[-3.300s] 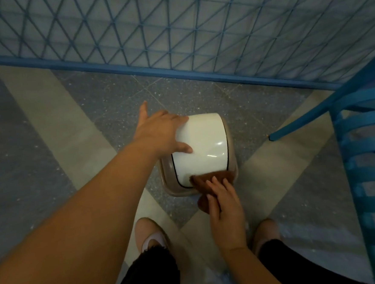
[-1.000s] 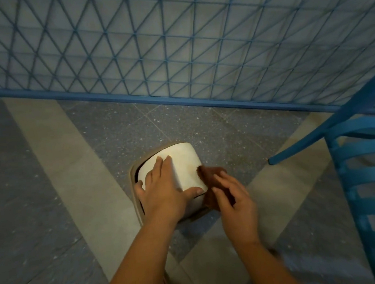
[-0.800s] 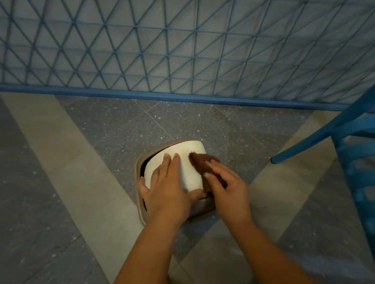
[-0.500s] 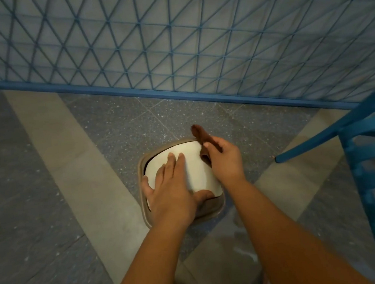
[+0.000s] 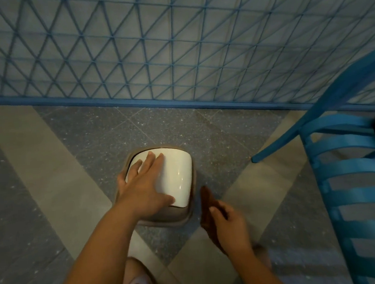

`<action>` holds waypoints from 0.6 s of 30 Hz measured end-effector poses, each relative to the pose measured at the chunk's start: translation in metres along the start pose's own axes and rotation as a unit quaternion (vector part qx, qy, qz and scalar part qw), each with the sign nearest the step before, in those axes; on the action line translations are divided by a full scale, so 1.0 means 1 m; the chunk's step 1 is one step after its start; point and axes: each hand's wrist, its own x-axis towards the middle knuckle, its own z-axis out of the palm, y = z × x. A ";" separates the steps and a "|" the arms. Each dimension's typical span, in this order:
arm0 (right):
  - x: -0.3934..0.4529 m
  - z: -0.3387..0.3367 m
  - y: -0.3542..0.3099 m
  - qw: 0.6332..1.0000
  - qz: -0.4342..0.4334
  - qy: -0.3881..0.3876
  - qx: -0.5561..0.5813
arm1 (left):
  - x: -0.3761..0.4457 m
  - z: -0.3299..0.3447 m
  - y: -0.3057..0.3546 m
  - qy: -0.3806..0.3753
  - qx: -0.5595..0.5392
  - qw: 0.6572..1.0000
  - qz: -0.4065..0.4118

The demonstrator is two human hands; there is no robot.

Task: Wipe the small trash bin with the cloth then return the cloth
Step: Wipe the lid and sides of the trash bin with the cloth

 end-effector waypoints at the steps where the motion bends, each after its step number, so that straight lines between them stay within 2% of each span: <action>1: 0.000 -0.002 0.001 0.999 0.016 0.026 0.026 | -0.001 0.000 0.002 0.012 -0.005 1.000 -0.007; 3: -0.001 -0.002 0.002 0.996 0.033 0.050 0.071 | -0.005 0.005 0.009 0.048 -0.009 0.999 -0.021; 6: -0.004 0.005 -0.002 0.993 0.011 0.074 0.087 | -0.013 0.022 0.015 0.077 0.026 0.997 -0.020; 11: -0.008 0.022 -0.010 0.990 -0.004 0.075 0.120 | -0.010 0.023 0.006 0.031 0.075 0.997 0.016; 15: -0.030 0.055 -0.004 0.994 -0.029 0.018 0.105 | -0.004 0.011 0.000 -0.009 0.097 0.994 0.051; 18: -0.026 0.071 -0.011 0.990 -0.014 0.047 0.130 | -0.002 0.009 -0.001 -0.019 0.120 0.991 0.064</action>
